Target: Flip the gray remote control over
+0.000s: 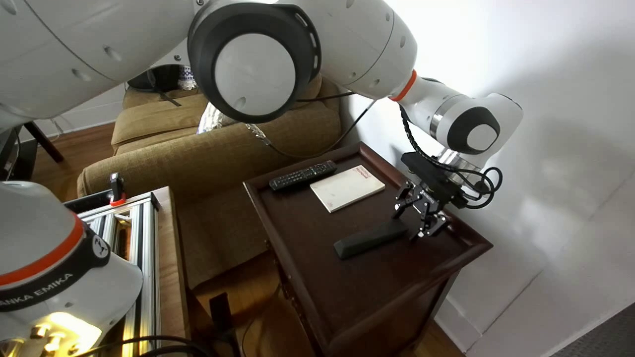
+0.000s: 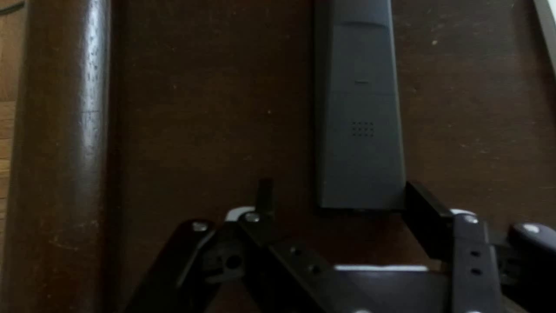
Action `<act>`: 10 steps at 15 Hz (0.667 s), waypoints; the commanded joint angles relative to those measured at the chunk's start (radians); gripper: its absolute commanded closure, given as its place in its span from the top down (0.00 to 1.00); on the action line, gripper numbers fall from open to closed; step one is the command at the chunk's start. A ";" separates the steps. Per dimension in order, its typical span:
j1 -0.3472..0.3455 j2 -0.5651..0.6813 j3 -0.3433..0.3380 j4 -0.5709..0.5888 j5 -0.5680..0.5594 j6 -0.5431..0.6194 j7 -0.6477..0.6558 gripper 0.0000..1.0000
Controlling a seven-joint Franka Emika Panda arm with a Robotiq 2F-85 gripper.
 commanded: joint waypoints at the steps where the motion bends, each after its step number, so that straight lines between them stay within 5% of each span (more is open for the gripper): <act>1: -0.008 0.049 0.008 0.076 -0.016 -0.050 -0.014 0.44; 4: -0.008 0.057 0.008 0.089 -0.016 -0.084 -0.011 0.26; 5: -0.008 0.060 0.009 0.093 -0.015 -0.096 -0.011 0.32; 6: -0.009 0.066 0.010 0.101 -0.014 -0.104 -0.011 0.76; 7: -0.010 0.068 0.011 0.106 -0.013 -0.110 -0.012 0.77; 10: -0.007 0.077 0.009 0.116 -0.017 -0.140 -0.014 0.99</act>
